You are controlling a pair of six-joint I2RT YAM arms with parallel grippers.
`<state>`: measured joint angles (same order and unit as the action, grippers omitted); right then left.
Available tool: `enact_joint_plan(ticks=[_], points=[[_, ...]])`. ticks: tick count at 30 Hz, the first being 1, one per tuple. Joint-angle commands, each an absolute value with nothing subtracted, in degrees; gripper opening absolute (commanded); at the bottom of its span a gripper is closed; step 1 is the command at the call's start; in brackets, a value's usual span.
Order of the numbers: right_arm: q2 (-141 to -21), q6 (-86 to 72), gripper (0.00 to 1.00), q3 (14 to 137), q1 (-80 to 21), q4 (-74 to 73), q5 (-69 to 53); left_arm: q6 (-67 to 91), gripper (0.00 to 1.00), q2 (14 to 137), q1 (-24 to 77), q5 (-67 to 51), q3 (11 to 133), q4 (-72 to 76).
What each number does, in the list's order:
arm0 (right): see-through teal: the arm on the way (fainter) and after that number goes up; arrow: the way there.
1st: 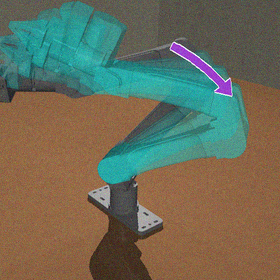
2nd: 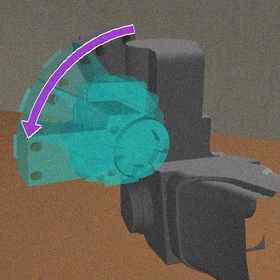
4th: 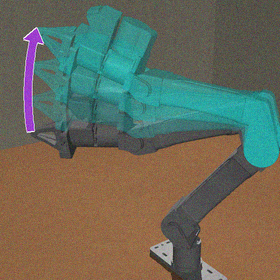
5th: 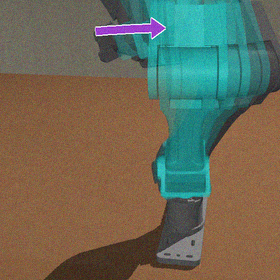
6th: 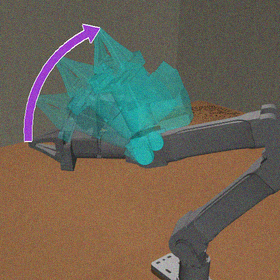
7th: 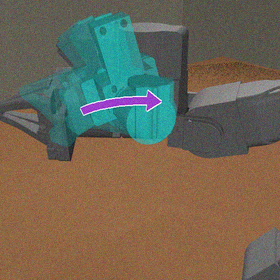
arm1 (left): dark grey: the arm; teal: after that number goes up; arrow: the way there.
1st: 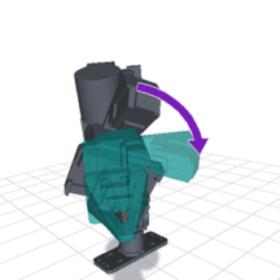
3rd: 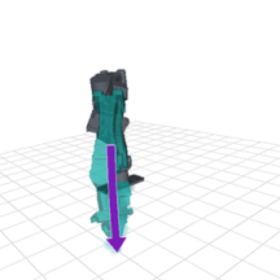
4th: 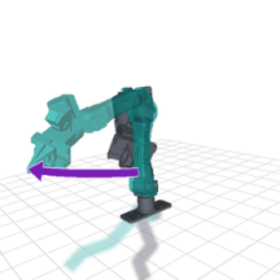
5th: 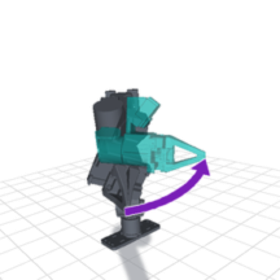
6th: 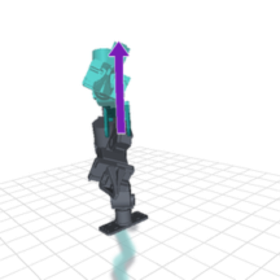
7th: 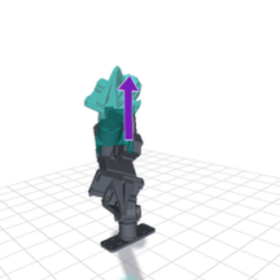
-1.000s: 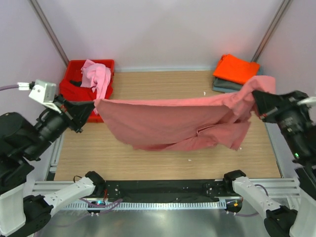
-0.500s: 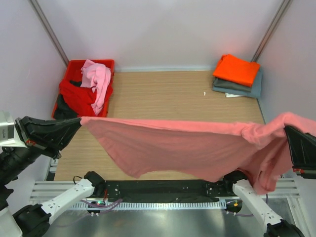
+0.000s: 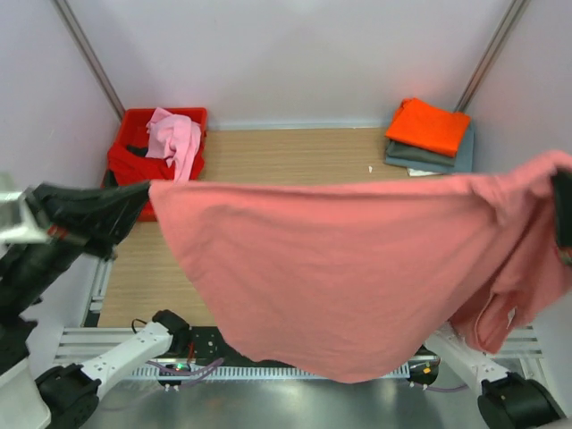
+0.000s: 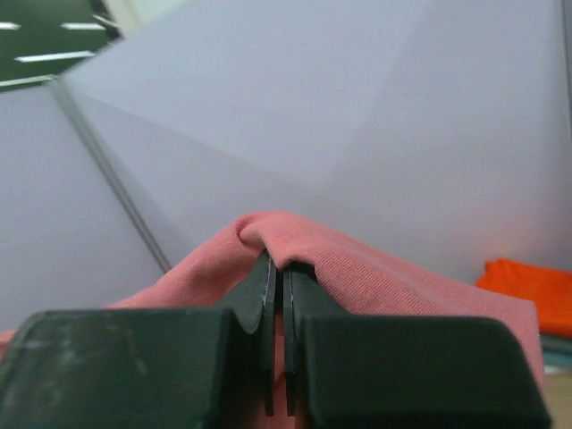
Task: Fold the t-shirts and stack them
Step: Flatten the tshirt out
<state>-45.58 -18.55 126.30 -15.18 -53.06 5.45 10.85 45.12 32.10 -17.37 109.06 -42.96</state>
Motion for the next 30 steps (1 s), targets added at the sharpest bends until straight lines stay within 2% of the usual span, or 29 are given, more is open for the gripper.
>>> enact_joint_plan(ticks=[1,3,6,7,8,10,11,12,14,18,22,26,28,30], points=[[-62.5,-24.2,0.06,119.9,-15.5,-62.0,18.5,13.4,0.0,59.6,31.6,4.9,111.2,-52.8],[-74.1,-26.8,0.06,117.5,-15.3,-65.5,21.3,13.9,0.0,66.8,31.6,12.7,116.2,-57.7],[-84.5,-28.3,0.07,112.6,-12.2,-64.3,20.4,14.5,0.0,78.1,28.2,13.4,115.1,-59.9],[-90.0,-28.7,0.16,110.9,-11.2,-59.0,18.0,15.5,0.0,81.6,23.5,12.8,114.5,-60.5],[-92.7,-28.9,0.31,109.4,-9.9,-57.2,12.6,16.5,0.0,87.8,20.7,10.4,113.5,-60.5],[-104.8,-28.0,0.99,114.6,-9.1,-60.4,10.8,20.4,0.26,96.2,13.8,7.0,114.8,-64.1],[-109.1,-27.5,1.0,123.5,-9.1,-63.1,11.9,21.1,0.36,104.6,12.1,4.2,120.0,-66.7],[-112.0,-27.3,1.0,127.6,-9.1,-65.2,12.5,21.4,0.59,107.4,11.4,2.8,122.5,-68.4],[-114.8,-26.7,1.0,133.3,-9.1,-67.2,12.3,21.0,0.7,109.0,12.9,4.4,123.0,-67.7],[-107.8,-26.1,1.0,126.5,-9.1,-61.9,11.2,21.6,0.97,99.5,16.3,6.4,115.1,-60.1],[-98.6,-26.5,1.0,114.4,-9.1,-55.9,9.2,24.2,0.97,91.9,22.6,7.2,106.4,-54.3],[-88.3,-26.5,1.0,94.7,-9.1,-50.3,7.9,29.9,0.95,85.3,28.8,4.7,88.7,-46.0],[-84.2,-26.3,1.0,88.8,-9.1,-47.7,7.1,32.8,0.95,82.7,32.4,2.6,78.3,-36.9],[-82.4,-25.9,1.0,81.9,-9.1,-46.4,7.6,36.5,0.95,83.0,35.4,1.9,73.1,-31.1]])
